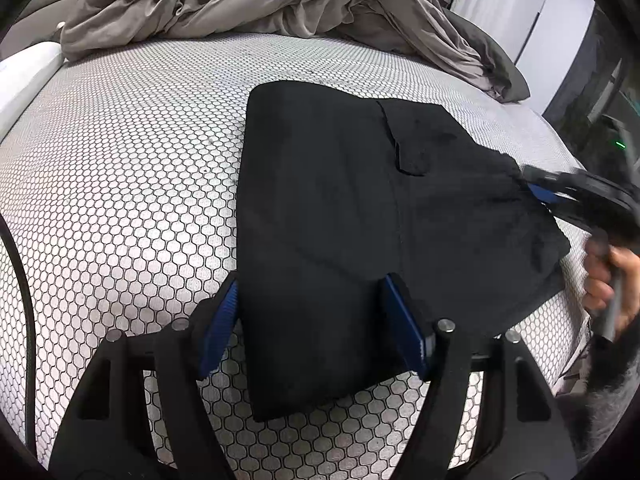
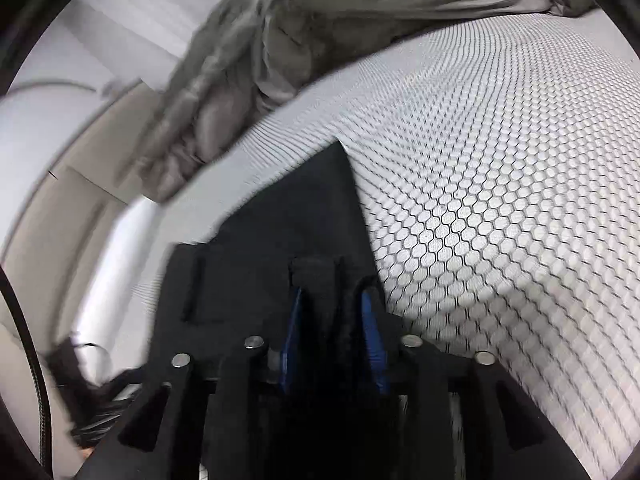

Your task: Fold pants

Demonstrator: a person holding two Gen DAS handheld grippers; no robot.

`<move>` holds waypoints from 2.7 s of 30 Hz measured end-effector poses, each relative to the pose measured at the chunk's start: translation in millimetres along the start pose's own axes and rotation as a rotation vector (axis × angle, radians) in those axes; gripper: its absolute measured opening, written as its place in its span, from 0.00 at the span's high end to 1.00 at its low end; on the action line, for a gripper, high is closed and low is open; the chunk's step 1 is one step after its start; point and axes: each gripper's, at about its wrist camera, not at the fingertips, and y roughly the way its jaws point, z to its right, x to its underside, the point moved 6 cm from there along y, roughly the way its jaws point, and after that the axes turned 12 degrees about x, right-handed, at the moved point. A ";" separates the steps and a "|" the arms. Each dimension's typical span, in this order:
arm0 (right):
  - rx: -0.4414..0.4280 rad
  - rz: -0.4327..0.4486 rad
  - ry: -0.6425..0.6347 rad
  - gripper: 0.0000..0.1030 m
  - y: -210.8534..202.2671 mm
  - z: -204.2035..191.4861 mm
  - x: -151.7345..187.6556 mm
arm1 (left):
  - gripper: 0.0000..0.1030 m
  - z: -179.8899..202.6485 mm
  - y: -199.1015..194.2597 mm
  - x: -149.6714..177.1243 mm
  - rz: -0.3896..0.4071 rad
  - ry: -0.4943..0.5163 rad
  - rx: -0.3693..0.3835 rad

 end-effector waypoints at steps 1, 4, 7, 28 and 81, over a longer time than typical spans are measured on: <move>-0.038 0.000 -0.008 0.59 -7.7 -2.5 1.7 | 0.34 0.6 0.1 -1.1 0.000 0.001 0.002; -0.180 -0.060 -0.056 0.54 -26.1 -11.6 25.0 | 0.34 1.7 1.0 -2.2 -0.003 0.011 -0.003; -0.201 -0.126 -0.085 0.54 -28.5 -6.9 51.6 | 0.34 2.1 1.1 -2.1 -0.005 0.015 -0.011; -0.280 -0.197 -0.113 0.53 -37.9 -10.5 69.0 | 0.34 0.7 4.0 -2.9 -0.006 0.022 -0.014; 0.346 0.109 -0.576 0.76 -16.1 -83.0 63.9 | 0.48 -5.1 -19.5 -17.9 0.021 0.250 -0.058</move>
